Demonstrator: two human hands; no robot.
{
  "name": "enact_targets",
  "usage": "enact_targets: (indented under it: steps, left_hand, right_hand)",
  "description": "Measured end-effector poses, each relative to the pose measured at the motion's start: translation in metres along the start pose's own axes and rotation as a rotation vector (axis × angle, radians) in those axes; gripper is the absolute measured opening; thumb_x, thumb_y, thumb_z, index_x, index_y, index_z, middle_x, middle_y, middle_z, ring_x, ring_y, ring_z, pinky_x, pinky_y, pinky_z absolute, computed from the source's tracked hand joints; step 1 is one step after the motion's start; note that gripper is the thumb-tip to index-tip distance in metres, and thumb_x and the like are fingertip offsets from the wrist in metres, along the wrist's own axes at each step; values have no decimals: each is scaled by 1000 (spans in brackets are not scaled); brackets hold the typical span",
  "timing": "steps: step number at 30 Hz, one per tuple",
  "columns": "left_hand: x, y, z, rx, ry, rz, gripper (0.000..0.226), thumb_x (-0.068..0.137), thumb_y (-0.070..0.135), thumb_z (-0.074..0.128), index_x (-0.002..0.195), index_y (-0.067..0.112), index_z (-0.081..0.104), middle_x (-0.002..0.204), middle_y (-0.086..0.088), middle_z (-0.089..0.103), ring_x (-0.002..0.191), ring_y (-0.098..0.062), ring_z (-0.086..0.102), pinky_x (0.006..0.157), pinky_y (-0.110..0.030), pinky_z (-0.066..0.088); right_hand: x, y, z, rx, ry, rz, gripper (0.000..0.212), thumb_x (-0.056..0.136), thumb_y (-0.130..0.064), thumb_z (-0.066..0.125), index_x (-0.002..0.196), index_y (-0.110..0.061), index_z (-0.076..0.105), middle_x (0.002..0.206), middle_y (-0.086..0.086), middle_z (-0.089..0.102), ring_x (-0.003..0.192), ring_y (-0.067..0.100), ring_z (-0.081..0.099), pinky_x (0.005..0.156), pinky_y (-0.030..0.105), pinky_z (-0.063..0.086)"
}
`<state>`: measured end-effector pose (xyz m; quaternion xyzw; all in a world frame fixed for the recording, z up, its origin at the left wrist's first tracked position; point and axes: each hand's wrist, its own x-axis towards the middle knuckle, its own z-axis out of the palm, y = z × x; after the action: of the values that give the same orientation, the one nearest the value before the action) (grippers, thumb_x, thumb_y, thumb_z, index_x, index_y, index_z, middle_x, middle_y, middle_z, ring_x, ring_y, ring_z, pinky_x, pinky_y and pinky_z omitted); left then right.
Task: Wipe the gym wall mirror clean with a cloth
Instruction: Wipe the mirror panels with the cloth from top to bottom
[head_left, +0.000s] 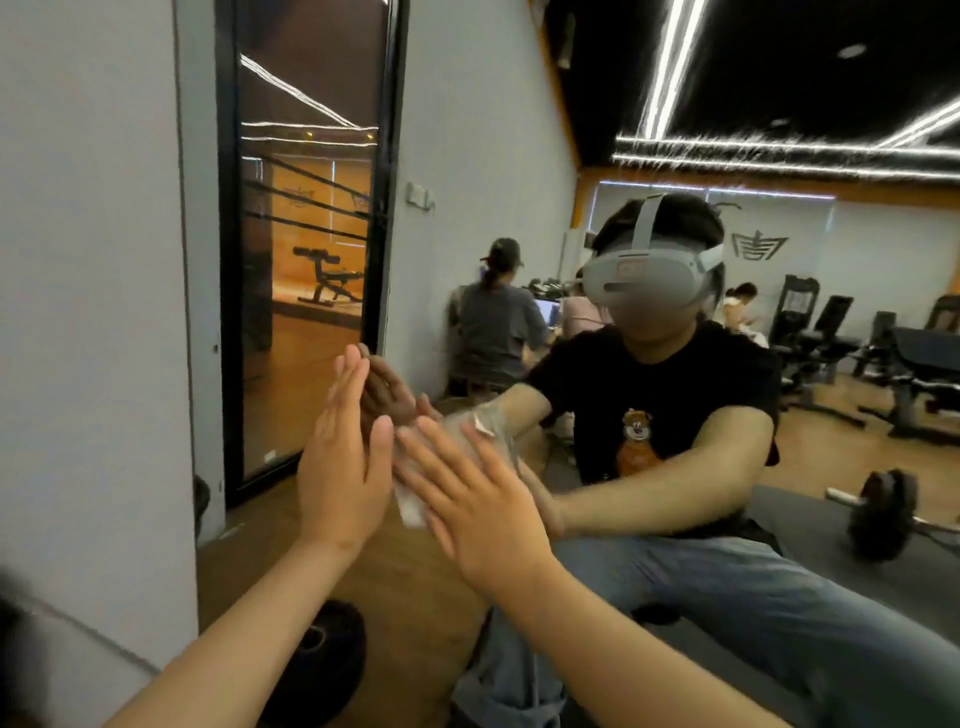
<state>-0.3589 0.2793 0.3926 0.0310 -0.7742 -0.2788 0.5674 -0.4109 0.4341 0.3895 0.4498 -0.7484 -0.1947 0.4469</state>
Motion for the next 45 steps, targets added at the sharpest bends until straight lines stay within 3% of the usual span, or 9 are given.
enact_targets:
  steps: [4,8,11,16,21,24,31,37,45]
  left_hand:
    - [1,-5,-10,207,-79,87,62,103,43,30,158,20,16,165,8,9,152,-9,10,114,-39,30]
    - [1,-1,-13,266,-140,45,68,99,43,34,158,15,16,166,2,9,153,-14,8,118,-51,29]
    - [0,4,-11,279,-164,27,72,99,43,37,159,14,11,166,4,1,153,-11,0,122,-49,22]
    - [-6,20,-7,369,-154,89,70,101,41,30,159,13,2,167,1,-7,153,-12,-7,125,-44,5]
    - [-15,62,23,354,-148,322,69,100,33,31,158,4,6,166,-9,-1,154,-20,-2,124,-36,-4]
    - [-16,80,41,310,-130,405,67,101,31,32,157,2,8,165,-15,5,154,-23,2,125,-38,-3]
    - [-27,93,70,310,-106,457,67,101,32,33,156,1,8,165,-11,-2,153,-23,-5,125,-40,0]
    - [-27,88,76,388,-87,474,73,100,33,34,156,3,-1,164,-13,-5,153,-26,-9,125,-43,0]
    - [-27,90,72,473,-81,493,70,102,37,26,156,1,-2,164,-15,-7,153,-27,-9,124,-40,-3]
  right_hand:
    - [-37,-13,18,-95,-87,-120,67,104,-41,14,153,-15,-23,154,8,-40,141,27,-40,107,51,-36]
    - [-41,42,-4,-91,121,0,58,101,-36,19,157,-23,22,164,2,9,153,20,4,123,46,-5]
    - [-34,101,-34,-95,259,88,55,101,-36,30,154,-22,34,162,3,26,150,23,21,121,47,11]
    - [-25,191,-85,-116,295,368,54,107,-39,26,158,-24,21,165,5,18,152,25,14,122,47,6]
    - [-33,177,-81,-90,337,495,55,107,-39,24,159,-23,16,166,7,13,153,28,11,122,52,7]
    - [-66,134,-47,-64,304,379,56,105,-39,27,158,-21,20,165,8,15,153,29,11,121,55,11]
    - [-162,49,19,-185,60,111,60,102,-40,22,159,-23,9,165,7,-13,153,25,-10,122,49,-12]
    - [-171,106,-6,-122,195,223,51,104,-34,28,153,-24,36,161,1,27,149,19,21,120,45,14]
    - [-158,218,-67,-161,284,554,53,107,-38,22,158,-22,22,164,8,22,150,27,19,121,43,1]
